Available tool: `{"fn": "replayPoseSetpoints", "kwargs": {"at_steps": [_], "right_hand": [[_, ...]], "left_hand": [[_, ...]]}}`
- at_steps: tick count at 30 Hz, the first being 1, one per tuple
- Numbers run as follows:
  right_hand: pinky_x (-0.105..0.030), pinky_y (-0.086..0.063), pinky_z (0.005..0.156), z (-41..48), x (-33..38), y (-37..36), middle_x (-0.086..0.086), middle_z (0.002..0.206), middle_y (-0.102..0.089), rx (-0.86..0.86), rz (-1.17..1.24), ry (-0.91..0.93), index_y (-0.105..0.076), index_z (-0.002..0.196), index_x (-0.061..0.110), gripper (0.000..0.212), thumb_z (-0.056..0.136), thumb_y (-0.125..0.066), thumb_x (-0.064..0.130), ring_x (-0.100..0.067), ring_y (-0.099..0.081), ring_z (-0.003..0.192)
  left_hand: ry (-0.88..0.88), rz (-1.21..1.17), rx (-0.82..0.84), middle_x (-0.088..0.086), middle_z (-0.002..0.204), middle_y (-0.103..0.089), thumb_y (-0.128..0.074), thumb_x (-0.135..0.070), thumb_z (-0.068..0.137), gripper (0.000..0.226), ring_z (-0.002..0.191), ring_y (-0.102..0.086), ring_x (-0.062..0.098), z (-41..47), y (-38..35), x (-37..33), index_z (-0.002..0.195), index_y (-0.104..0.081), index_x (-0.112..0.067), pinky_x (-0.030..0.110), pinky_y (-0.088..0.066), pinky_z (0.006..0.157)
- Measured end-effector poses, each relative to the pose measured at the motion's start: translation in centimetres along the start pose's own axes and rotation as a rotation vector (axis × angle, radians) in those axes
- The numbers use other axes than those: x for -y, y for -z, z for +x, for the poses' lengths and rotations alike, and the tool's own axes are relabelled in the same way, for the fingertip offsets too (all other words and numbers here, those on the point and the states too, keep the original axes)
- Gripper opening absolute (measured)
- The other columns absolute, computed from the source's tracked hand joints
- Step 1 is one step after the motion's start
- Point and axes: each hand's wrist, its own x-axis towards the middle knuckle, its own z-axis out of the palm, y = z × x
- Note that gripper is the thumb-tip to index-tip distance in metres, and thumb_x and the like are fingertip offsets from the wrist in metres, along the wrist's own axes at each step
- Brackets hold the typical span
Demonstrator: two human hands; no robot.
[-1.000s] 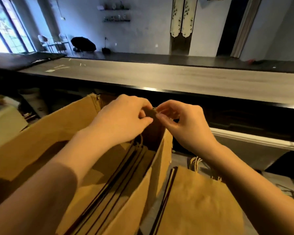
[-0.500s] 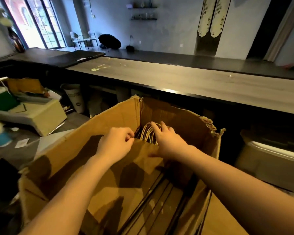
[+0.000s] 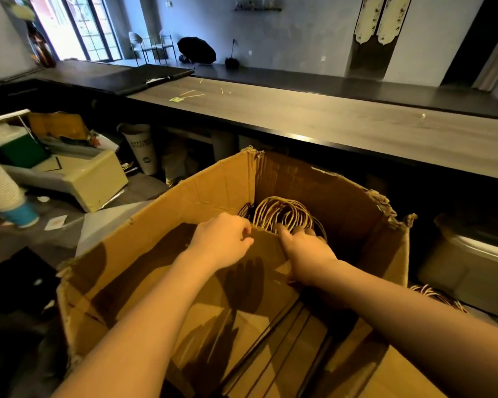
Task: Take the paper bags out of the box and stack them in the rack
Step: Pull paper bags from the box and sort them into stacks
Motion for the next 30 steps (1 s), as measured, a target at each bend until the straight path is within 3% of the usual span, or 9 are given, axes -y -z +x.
{"fn": "replayPoseSetpoints", "kwargs": {"at_steps": [4, 8, 13, 16, 21, 24, 28, 30], "right_hand": [[-0.047, -0.034, 0.101, 0.0, 0.0, 0.4, -0.008, 0.105, -0.063, -0.234, 0.235, 0.015, -0.028, 0.134, 0.02, 0.072, 0.077, -0.071, 0.011, -0.033, -0.048, 0.116], [-0.035, -0.047, 0.083, -0.8, 0.5, 1.8, 0.009, 0.087, -0.053, -0.382, 0.665, 0.165, -0.04, 0.122, 0.021, 0.05, 0.082, -0.067, 0.008, -0.016, -0.055, 0.093], [-0.033, -0.058, 0.075, -1.9, 0.3, 3.5, -0.006, 0.1, -0.058, -0.383, 1.212, 0.052, -0.049, 0.113, 0.022, 0.032, 0.088, -0.062, 0.006, -0.02, -0.062, 0.094], [-0.02, -0.056, 0.065, -2.8, -0.5, 4.4, -0.005, 0.099, -0.06, -0.401, 1.498, 0.03, -0.053, 0.12, 0.016, 0.033, 0.089, -0.06, 0.005, -0.014, -0.063, 0.087], [-0.015, -0.051, 0.052, -4.6, -2.0, 5.1, -0.008, 0.092, -0.065, -0.411, 2.024, 0.034, -0.055, 0.117, 0.012, 0.031, 0.089, -0.058, 0.0, -0.011, -0.065, 0.073], [-0.02, -0.054, 0.057, -5.6, -3.1, 5.1, -0.01, 0.1, -0.067, -0.402, 2.217, 0.029, -0.056, 0.12, 0.01, 0.035, 0.087, -0.058, 0.0, -0.012, -0.068, 0.075], [-0.022, -0.058, 0.06, -7.2, -5.1, 6.4, -0.007, 0.094, -0.065, -0.451, 2.407, 0.012, -0.055, 0.108, 0.012, 0.023, 0.089, -0.054, -0.001, -0.011, -0.066, 0.073], [-0.022, -0.058, 0.06, -8.2, -6.2, 6.9, -0.007, 0.096, -0.064, -0.5, 2.476, 0.014, -0.053, 0.114, 0.012, 0.025, 0.091, -0.053, 0.002, -0.012, -0.063, 0.079]], "left_hand": [[0.035, -0.003, -0.015, -0.005, 0.109, -0.065, -0.054, -0.038, 0.093, 0.032, 0.097, -0.059, 0.013, 0.0, 0.4, 0.3, 0.122, -0.058, -0.025, 0.032, -0.051, 0.081], [0.119, -0.05, -0.068, -0.002, 0.127, -0.056, -0.054, -0.04, 0.092, 0.047, 0.11, -0.055, 0.018, 0.3, 0.8, 1.1, 0.136, -0.042, -0.026, 0.036, -0.05, 0.083], [0.307, -0.142, 0.001, 0.009, 0.156, -0.016, -0.042, -0.054, 0.093, 0.079, 0.138, -0.027, 0.033, 0.5, 0.6, 2.5, 0.15, 0.002, -0.022, 0.047, -0.035, 0.105], [0.388, -0.203, 0.061, 0.009, 0.157, -0.012, -0.028, -0.062, 0.092, 0.08, 0.14, -0.022, 0.034, 0.4, 0.0, 3.4, 0.15, 0.01, -0.023, 0.05, -0.027, 0.112], [0.401, -0.361, 0.005, 0.007, 0.154, -0.025, -0.023, -0.07, 0.087, 0.077, 0.138, -0.029, 0.03, 0.0, 0.2, 3.6, 0.15, -0.011, -0.026, 0.051, -0.028, 0.111], [0.367, -0.451, -0.02, 0.002, 0.142, -0.043, -0.024, -0.074, 0.085, 0.075, 0.126, -0.045, 0.026, -0.4, 1.2, 3.0, 0.144, -0.029, -0.029, 0.049, -0.036, 0.107], [0.297, -0.58, -0.165, -0.005, 0.101, -0.062, -0.034, -0.071, 0.085, 0.052, 0.094, -0.06, 0.019, -1.3, 2.8, 0.8, 0.11, -0.055, -0.03, 0.043, -0.048, 0.092], [0.27, -0.628, -0.225, 0.006, 0.086, -0.066, -0.042, -0.063, 0.087, 0.056, 0.082, -0.063, 0.023, -1.7, 3.6, -0.7, 0.094, -0.066, -0.013, 0.041, -0.052, 0.084]]}}
